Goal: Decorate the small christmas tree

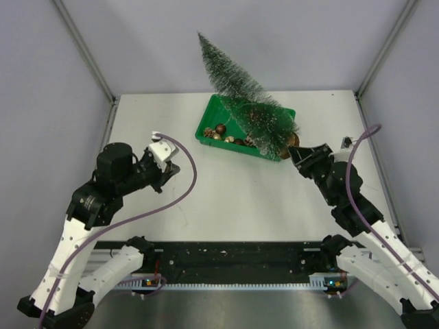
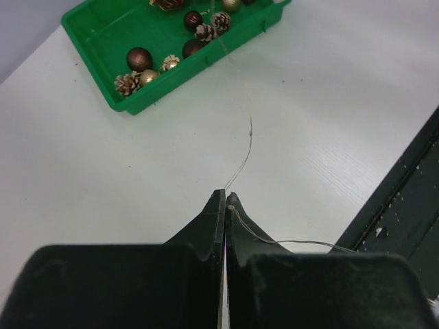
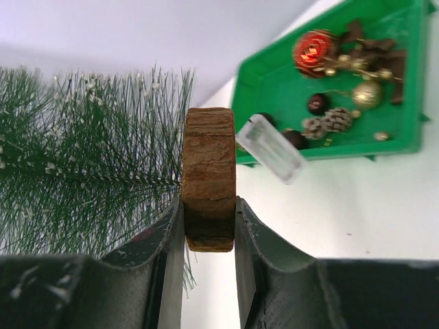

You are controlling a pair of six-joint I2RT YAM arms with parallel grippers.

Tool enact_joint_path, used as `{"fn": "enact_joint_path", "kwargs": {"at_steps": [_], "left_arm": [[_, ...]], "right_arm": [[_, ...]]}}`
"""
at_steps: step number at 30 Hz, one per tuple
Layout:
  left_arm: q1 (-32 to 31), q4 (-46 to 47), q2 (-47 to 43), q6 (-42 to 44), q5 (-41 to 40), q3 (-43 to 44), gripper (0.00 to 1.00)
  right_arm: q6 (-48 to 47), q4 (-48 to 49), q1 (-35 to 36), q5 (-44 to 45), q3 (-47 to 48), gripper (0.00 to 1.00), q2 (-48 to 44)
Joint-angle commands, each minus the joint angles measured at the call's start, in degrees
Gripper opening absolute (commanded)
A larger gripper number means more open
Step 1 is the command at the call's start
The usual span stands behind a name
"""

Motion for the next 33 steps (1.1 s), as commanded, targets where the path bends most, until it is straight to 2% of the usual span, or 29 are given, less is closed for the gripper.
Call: {"fn": "enact_joint_path", "kwargs": {"at_steps": [1, 5, 10, 14, 19, 24, 29, 31, 33], "left_arm": [[1.3, 11.5, 0.4, -8.1, -4.7, -1.1, 0.0], [7.7, 12.8, 3.4, -10.5, 0.5, -0.4, 0.0], [18.0, 11.9, 11.7, -10.1, 8.0, 4.3, 0.0], [19.8, 8.7, 17.9, -8.6, 9.2, 9.8, 0.0], [20.2, 6.8, 21.9, -6.2, 11.3, 15.5, 0.0], [20.2, 4.4, 23.8, 0.1, 12.8, 20.7, 0.0], [20.2, 5.5, 22.8, 5.5, 14.6, 23.0, 0.0], [20.2, 6.4, 21.8, 6.8, 16.0, 23.7, 0.0], [20.1, 6.6, 20.6, 9.0, 17.8, 24.0, 0.0]], "right_arm": [[-2.5, 13.4, -0.7, -10.3, -1.4, 0.0, -5.6], [-7.1, 14.5, -0.7, -16.2, -2.9, 0.0, -11.1], [-13.4, 10.7, -0.7, -21.2, -2.0, 0.0, -15.4], [-19.6, 8.7, -0.7, -29.3, 0.7, 0.0, -13.5], [-31.2, -2.0, -0.7, -38.7, 8.2, 0.0, -7.5], [-41.2, -12.5, -0.7, -39.9, 13.0, 0.0, -4.6], [-47.4, -21.6, -0.6, -37.4, 17.0, 0.0, 2.1], [-48.9, -23.8, 1.1, -31.2, 18.1, 0.0, 4.7], [-50.2, -25.5, 6.6, -22.3, 19.6, 0.0, 7.6]]}}
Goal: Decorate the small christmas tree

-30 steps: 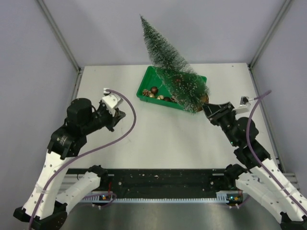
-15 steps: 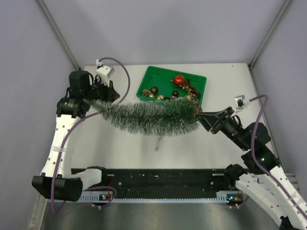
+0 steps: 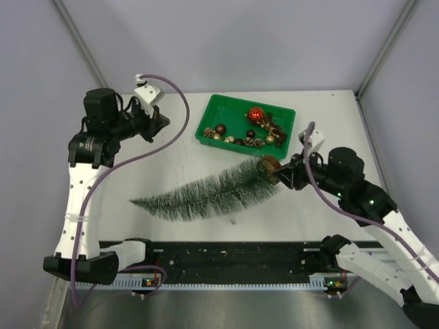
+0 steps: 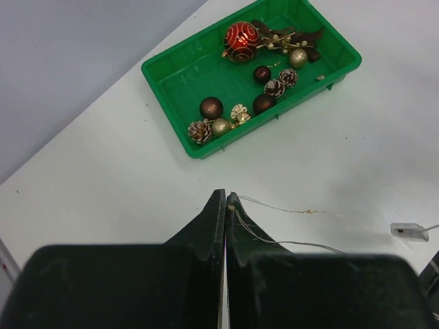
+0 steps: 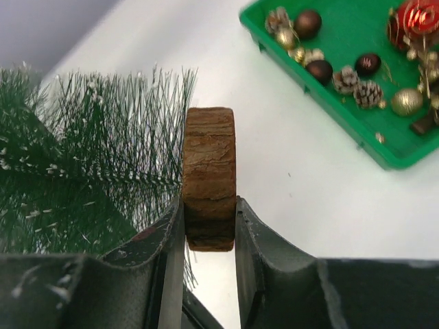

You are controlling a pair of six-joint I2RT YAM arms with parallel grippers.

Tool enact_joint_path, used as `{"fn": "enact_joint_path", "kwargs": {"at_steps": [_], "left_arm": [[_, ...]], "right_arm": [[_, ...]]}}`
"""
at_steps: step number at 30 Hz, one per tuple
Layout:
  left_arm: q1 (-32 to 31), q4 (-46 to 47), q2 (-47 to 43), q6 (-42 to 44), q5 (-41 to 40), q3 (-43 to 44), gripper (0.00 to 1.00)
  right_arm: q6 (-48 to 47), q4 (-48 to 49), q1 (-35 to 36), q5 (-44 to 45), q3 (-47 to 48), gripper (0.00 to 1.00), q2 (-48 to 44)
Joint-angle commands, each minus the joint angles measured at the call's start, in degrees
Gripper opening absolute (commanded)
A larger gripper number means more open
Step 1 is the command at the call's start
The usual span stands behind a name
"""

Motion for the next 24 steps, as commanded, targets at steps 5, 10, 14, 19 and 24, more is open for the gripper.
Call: {"fn": "enact_joint_path", "kwargs": {"at_steps": [5, 10, 14, 19, 24], "left_arm": [[-1.5, 2.8, -5.8, 8.6, 6.0, 2.7, 0.0], [-3.6, -1.7, -6.7, 12.6, 6.1, 3.7, 0.0], [-4.9, -5.0, -7.7, 14.1, 7.3, 3.7, 0.01], [-7.7, -6.6, -8.8, 11.8, 8.3, 2.7, 0.07], [-9.2, -8.7, -10.7, 9.2, 10.5, -0.9, 0.12]], "right_arm": [[-6.2, -6.5, 16.8, 31.8, 8.2, 0.0, 14.0], [-3.6, -4.1, 18.2, 42.3, 11.0, 0.0, 18.5], [1.3, -4.1, 19.1, 52.2, 13.3, 0.0, 20.3], [13.5, -4.1, 21.2, 62.6, 13.7, 0.0, 22.3], [23.9, -3.1, 21.3, 68.9, 11.1, 0.0, 20.5]]}}
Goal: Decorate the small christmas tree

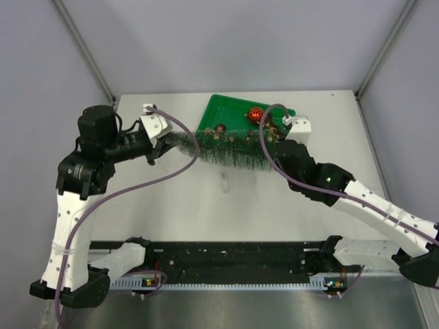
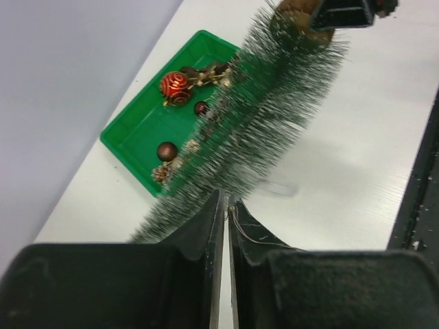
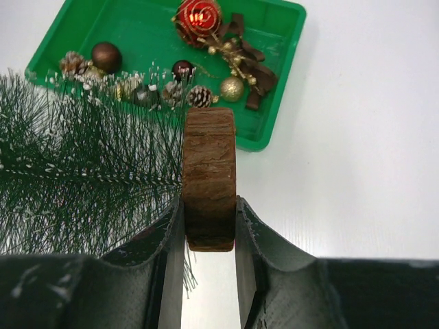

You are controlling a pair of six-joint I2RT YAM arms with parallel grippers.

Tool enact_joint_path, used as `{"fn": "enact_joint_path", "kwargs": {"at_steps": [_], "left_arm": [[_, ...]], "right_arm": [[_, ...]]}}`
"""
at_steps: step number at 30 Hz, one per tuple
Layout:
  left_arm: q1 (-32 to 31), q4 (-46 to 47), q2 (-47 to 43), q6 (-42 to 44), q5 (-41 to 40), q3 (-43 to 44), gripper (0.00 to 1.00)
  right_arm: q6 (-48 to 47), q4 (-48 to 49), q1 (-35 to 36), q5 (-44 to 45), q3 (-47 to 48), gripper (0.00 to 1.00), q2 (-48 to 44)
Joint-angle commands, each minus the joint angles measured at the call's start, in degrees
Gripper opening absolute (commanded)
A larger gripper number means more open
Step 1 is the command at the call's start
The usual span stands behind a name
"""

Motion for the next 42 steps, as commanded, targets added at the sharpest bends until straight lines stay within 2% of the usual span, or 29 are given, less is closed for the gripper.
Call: {"fn": "enact_joint_path", "kwargs": {"at_steps": [1, 7, 12, 15, 21, 26, 31, 38, 42], "left_arm": [[-1.0, -2.5, -2.9, -1.9, 3.5, -4.0, 0.13], [-1.7, -2.4, -8.0, -2.2, 5.0, -12.9, 0.13], [-2.0, 0.4, -10.3, -3.7, 4.7, -18.9, 0.15], [-2.1, 3.0, -12.0, -4.4, 4.0, -22.3, 0.23], [-2.1, 8.0, -15.2, -7.8, 3.5, -26.4, 0.51], [-2.1, 8.0, -16.2, -10.1, 4.2, -28.3, 0.6], [-2.1, 12.2, -16.3, -15.8, 3.5, -30.4, 0.64], [-2.1, 25.1, -17.0, -19.9, -9.4, -32.6, 0.66], [-2.1, 24.5, -17.1, -17.6, -7.4, -32.2, 0.66]], "right_arm": [[13.9, 4.2, 1.0, 11.5, -1.0, 0.0, -3.3], [21.6, 11.1, -0.3, 15.2, -5.9, 0.0, -12.9], [21.6, 22.1, -0.3, 9.1, -11.5, 0.0, -18.7], [21.7, 22.5, -0.3, 7.1, -12.1, 0.0, -20.0], [20.2, 22.1, -0.3, 6.6, -12.8, 0.0, -22.4], [18.4, 22.0, -0.3, 6.3, -12.5, 0.0, -23.7], [17.1, 24.3, -0.3, 4.4, -13.0, 0.0, -24.5], [15.2, 25.7, -0.3, 1.3, -12.6, 0.0, -24.9], [14.7, 25.5, -0.3, 0.6, -12.1, 0.0, -25.4]]}}
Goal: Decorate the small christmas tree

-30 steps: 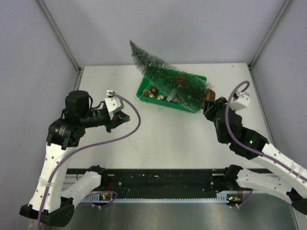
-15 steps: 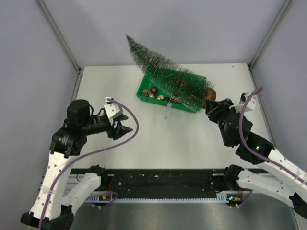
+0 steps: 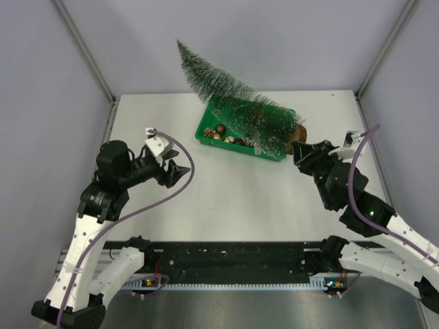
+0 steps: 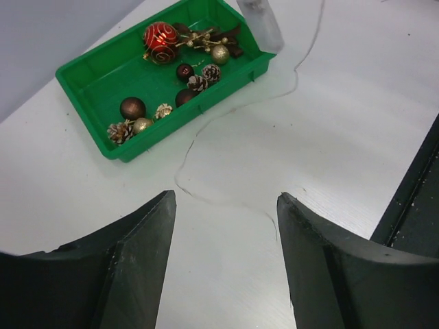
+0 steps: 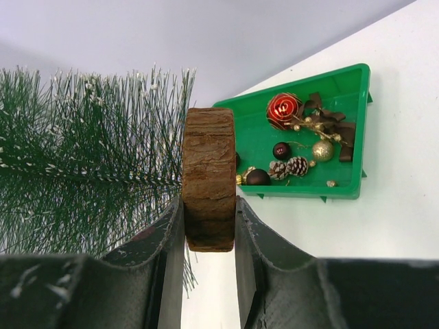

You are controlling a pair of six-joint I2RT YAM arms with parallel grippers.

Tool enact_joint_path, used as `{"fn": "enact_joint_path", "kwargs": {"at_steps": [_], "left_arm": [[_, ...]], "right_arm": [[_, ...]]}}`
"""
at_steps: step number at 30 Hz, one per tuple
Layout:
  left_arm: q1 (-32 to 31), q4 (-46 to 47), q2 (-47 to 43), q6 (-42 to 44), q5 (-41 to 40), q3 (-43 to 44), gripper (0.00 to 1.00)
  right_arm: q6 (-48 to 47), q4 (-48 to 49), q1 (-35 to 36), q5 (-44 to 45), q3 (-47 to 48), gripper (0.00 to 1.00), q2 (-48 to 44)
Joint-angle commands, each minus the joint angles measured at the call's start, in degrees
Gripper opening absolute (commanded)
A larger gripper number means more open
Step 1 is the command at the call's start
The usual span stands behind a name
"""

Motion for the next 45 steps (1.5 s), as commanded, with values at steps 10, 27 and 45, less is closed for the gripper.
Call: {"fn": "enact_joint_path", "kwargs": {"at_steps": [10, 27, 45], "left_arm": [[-0.2, -3.9, 1.7, -1.3, 14.4, -0.1, 0.66], [-0.2, -8.1, -2.0, 2.2, 11.8, -8.9, 0.0], [-0.3, -3.1, -5.0, -5.5, 23.9, -14.1, 0.52]], "right_arm": [[-0.1, 5.9, 0.0, -3.9, 2.1, 0.0, -1.9], [0.2, 6.3, -0.1, -4.9, 4.4, 0.0, -3.9], [1.7, 6.4, -0.1, -6.4, 5.0, 0.0, -4.3]]}}
